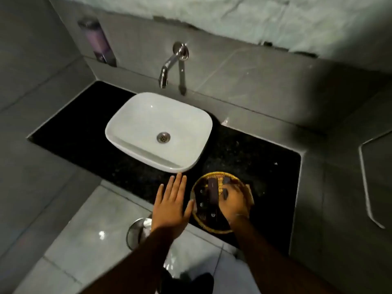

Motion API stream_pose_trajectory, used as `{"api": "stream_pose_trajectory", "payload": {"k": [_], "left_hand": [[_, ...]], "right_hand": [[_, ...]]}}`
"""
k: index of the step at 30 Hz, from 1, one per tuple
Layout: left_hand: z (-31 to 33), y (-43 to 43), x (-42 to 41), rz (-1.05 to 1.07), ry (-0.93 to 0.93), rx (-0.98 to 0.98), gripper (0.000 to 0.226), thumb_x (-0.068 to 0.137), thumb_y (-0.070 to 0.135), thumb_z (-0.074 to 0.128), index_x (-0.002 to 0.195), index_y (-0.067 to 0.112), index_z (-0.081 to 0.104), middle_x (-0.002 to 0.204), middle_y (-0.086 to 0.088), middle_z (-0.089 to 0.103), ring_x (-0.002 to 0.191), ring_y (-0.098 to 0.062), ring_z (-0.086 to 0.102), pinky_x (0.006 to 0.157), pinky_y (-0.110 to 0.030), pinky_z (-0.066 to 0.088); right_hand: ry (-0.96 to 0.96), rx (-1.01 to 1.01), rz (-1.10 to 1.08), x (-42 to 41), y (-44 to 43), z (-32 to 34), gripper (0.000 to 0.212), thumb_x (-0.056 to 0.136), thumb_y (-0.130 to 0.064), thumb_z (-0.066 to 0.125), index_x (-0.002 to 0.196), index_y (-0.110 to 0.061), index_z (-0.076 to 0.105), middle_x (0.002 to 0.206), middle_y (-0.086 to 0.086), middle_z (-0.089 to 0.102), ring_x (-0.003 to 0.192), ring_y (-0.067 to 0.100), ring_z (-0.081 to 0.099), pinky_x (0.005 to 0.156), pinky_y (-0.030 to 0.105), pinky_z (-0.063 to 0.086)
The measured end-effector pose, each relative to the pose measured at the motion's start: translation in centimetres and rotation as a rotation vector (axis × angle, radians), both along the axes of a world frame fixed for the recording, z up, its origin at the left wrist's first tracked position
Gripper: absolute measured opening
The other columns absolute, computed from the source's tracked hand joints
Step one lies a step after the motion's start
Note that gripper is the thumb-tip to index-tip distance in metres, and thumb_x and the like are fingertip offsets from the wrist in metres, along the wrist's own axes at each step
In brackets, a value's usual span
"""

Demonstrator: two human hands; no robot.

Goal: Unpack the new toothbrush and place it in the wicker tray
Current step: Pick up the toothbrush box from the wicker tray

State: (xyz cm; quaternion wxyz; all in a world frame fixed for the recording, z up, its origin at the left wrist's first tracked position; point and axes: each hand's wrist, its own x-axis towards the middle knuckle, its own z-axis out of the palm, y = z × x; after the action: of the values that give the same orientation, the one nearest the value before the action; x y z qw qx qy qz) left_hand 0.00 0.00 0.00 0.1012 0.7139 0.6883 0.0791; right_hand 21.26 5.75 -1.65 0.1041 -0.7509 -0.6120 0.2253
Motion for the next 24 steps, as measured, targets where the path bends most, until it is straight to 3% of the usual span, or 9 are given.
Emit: {"api": "stream_pose_trajectory", "payload": {"k": [4,8,11,15,18,21,22,24], "left_hand": [[-3.8,-3.5,-0.1,-0.003,0.042,-0.053,0.079,0.108,0.059,0.035,0.176,0.023,0.016,0.185,0.003,0.011,0.172,-0.021,0.012,0.136,-0.041,-0.004],[-5.7,-5.3,-0.6,-0.009,0.024,-0.095,0.077,0.11,0.063,0.019,0.176,0.026,0.006,0.185,0.004,0.0,0.172,-0.02,0.001,0.135,-0.039,-0.014],[-5.3,-5.4,-0.9,0.015,0.003,-0.118,0.077,0.11,0.063,0.02,0.176,0.029,0.0,0.185,0.008,-0.007,0.172,-0.016,-0.005,0.136,-0.039,-0.014],[-2.9,-3.9,-1.0,0.055,-0.127,-0.079,0.076,0.111,0.06,0.027,0.176,0.031,-0.003,0.185,0.011,-0.01,0.172,-0.008,-0.011,0.138,-0.039,-0.011],[0.0,-1.8,-0.5,0.098,-0.228,-0.016,0.073,0.112,0.058,0.03,0.176,0.03,0.009,0.186,0.008,0.005,0.173,-0.012,0.002,0.14,-0.042,0.003],[4.0,0.7,-0.2,0.156,-0.521,-0.029,0.065,0.111,0.057,0.043,0.17,0.029,0.035,0.173,0.012,0.041,0.16,-0.007,0.037,0.133,-0.031,0.029],[5.3,1.5,-0.2,0.16,-0.635,-0.053,0.059,0.11,0.056,0.048,0.164,0.032,0.045,0.162,0.019,0.051,0.151,-0.001,0.046,0.127,-0.026,0.035],[8.0,2.9,-0.6,0.183,-0.878,-0.106,0.034,0.109,0.049,0.059,0.14,0.036,0.067,0.13,0.03,0.072,0.123,0.011,0.065,0.11,-0.02,0.052]], "right_hand": [[-0.022,-0.151,-0.143,0.0,-1.8,-3.6,0.059,0.094,-0.039,0.064,0.148,-0.021,0.05,0.151,0.014,0.051,0.142,0.035,0.045,0.115,0.047,0.041],[0.101,-0.193,-0.214,-0.4,-2.1,-5.5,0.071,0.091,-0.035,0.072,0.152,-0.018,0.039,0.144,0.016,0.056,0.134,0.038,0.052,0.107,0.05,0.05],[0.099,-0.149,-0.293,-0.3,-2.0,-5.4,0.055,0.09,-0.03,0.072,0.14,-0.016,0.053,0.139,0.016,0.059,0.133,0.037,0.053,0.107,0.051,0.05],[0.175,-0.053,-0.341,-0.2,-2.3,-3.3,0.028,0.086,-0.026,0.076,0.112,-0.017,0.066,0.116,0.007,0.064,0.108,0.031,0.065,0.089,0.045,0.061],[0.207,0.004,-0.284,-0.3,-2.8,-0.6,0.032,0.081,-0.032,0.078,0.108,-0.02,0.068,0.116,0.004,0.064,0.107,0.03,0.066,0.084,0.045,0.062],[0.231,0.141,-0.156,-1.4,-4.0,2.6,0.037,0.073,-0.035,0.08,0.107,-0.025,0.07,0.111,-0.002,0.065,0.107,0.028,0.067,0.088,0.049,0.059],[0.23,0.189,-0.098,-1.9,-4.6,3.6,0.038,0.07,-0.036,0.08,0.106,-0.027,0.069,0.109,-0.005,0.065,0.104,0.025,0.067,0.086,0.045,0.059],[0.268,0.245,-0.004,-3.2,-5.6,5.8,0.043,0.068,-0.037,0.079,0.109,-0.032,0.064,0.104,-0.011,0.064,0.093,0.011,0.062,0.076,0.022,0.054]]}}
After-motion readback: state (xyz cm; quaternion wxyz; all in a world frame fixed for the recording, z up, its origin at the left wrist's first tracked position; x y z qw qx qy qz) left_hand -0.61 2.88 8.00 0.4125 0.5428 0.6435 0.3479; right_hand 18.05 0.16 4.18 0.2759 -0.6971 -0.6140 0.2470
